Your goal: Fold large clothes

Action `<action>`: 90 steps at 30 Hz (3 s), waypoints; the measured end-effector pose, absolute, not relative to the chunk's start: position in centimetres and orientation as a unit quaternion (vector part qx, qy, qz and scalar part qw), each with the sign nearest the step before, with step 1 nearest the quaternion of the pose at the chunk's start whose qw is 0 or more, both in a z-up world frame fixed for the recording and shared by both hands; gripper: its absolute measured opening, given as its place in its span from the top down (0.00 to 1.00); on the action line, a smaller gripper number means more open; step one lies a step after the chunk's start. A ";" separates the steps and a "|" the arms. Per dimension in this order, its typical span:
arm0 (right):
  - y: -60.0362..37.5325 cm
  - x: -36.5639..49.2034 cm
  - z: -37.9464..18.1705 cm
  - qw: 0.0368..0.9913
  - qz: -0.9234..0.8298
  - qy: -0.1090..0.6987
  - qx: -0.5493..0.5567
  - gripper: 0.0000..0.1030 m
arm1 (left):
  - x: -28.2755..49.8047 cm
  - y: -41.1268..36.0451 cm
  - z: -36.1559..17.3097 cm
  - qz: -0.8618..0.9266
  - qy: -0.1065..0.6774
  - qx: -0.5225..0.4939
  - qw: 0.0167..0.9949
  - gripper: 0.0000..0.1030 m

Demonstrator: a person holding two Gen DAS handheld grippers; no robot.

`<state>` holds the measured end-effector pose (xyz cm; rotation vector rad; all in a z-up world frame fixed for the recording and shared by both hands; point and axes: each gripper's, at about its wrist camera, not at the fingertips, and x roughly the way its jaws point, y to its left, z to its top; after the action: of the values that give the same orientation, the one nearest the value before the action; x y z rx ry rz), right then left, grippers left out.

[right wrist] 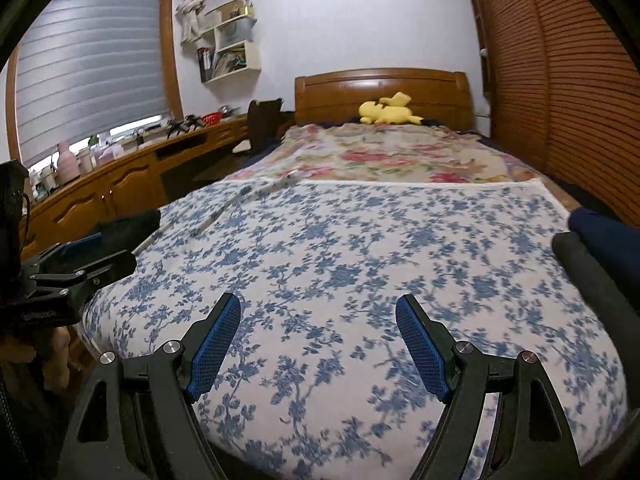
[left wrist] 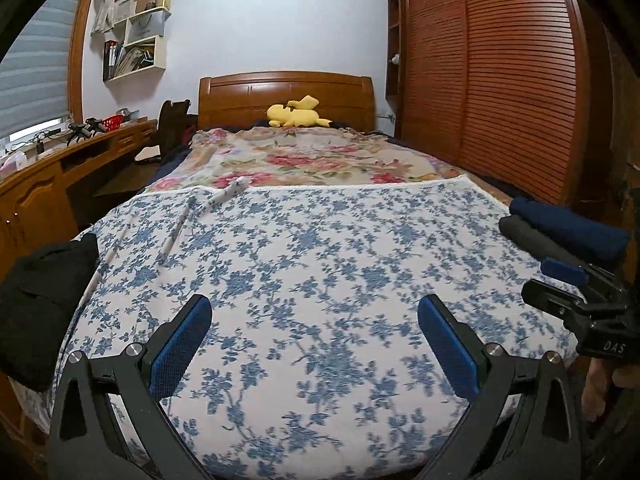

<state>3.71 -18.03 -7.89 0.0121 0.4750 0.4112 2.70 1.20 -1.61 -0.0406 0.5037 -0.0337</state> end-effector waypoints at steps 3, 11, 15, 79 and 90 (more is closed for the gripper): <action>-19.0 2.0 -7.1 0.954 0.198 0.223 0.015 0.20 | 2.2 0.3 -0.3 -0.018 0.242 -0.022 0.970 0.00; -21.0 -1.7 -4.3 0.963 0.196 0.182 0.026 0.10 | 0.4 -0.6 3.7 -0.013 0.214 -0.025 0.976 0.00; -21.5 -3.2 -3.0 0.968 0.191 0.160 0.030 0.10 | -0.7 -0.7 5.4 -0.012 0.200 -0.021 0.979 0.00; -22.9 -3.5 -3.1 0.974 0.185 0.129 0.012 0.10 | -4.6 0.5 7.3 -0.001 0.170 -0.019 0.985 0.00; -22.9 -3.6 -3.1 0.974 0.185 0.129 0.011 0.10 | -4.8 0.8 7.4 0.000 0.171 -0.019 0.985 0.00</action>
<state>-3.56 -22.92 -3.09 0.0228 0.2609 0.3729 -4.83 0.85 7.43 -0.0390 0.3438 0.0006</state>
